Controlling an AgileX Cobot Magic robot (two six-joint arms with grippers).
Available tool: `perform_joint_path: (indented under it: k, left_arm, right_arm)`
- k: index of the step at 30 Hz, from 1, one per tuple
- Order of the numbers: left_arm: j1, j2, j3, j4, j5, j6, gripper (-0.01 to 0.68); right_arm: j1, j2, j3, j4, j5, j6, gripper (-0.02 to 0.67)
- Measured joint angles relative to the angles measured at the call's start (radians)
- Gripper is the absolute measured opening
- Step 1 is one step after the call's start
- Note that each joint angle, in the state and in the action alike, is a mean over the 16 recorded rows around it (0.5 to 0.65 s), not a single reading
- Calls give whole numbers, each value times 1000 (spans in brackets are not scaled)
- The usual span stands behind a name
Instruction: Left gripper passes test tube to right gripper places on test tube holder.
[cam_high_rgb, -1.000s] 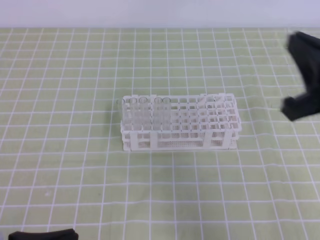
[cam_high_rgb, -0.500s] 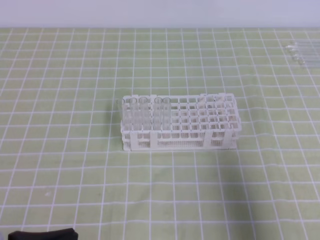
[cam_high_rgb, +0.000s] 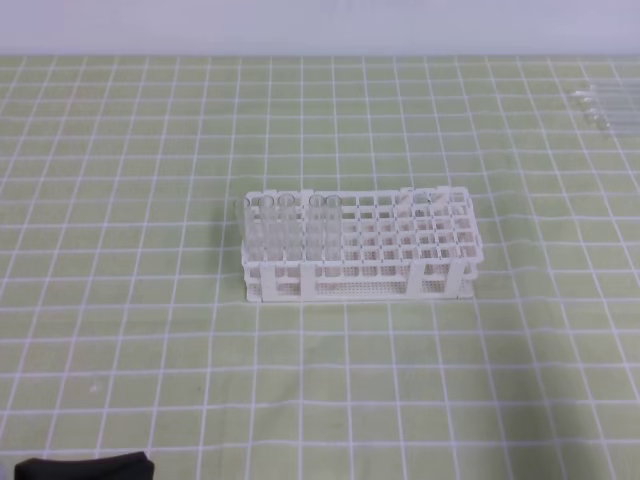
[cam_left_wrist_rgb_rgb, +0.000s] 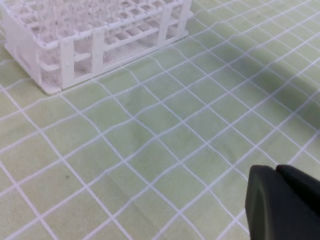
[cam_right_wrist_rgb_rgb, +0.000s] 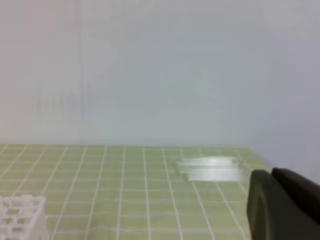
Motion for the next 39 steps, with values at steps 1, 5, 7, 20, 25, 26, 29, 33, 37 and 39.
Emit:
perform_joint_path:
  k: [1,5,7,20,25,26,29,33,37,39]
  left_arm:
    - [0,0,0,0,0,0,-3]
    - [7,0,0,0,-1,0,-3]
    - [21,-1,0,1,-2,0,-3]
    - [439,-25,0,2,-4,0,-3]
    - [660,-60,0,-5,-5,-1,-3]
    - [699,-69,0,-10,-5,-1,-3]
    - [792,-108,1,-26,-8,11,-3]
    - [878,-180,13,-51,-28,50,-3]
    - [931,-262,46,-77,-73,91,-3]
    - [946,-303,75,-89,-108,115,-3]
  right_arm:
    - [-3,-10,10,-26,6,32,-18]
    - [-6,-48,45,-150,53,194,-18]
    - [-6,-66,60,-214,89,276,-18]
    - [-6,-140,90,-465,318,606,-18]
    - [-6,-140,90,-463,335,606,-18]
    - [-6,-140,90,-462,336,606,-18]
    - [-6,-140,90,-462,336,606,-18]
    - [-6,-140,90,-462,336,606,-18]
    - [-6,-140,90,-462,336,606,-18]
    - [-6,-140,90,-462,336,606,-18]
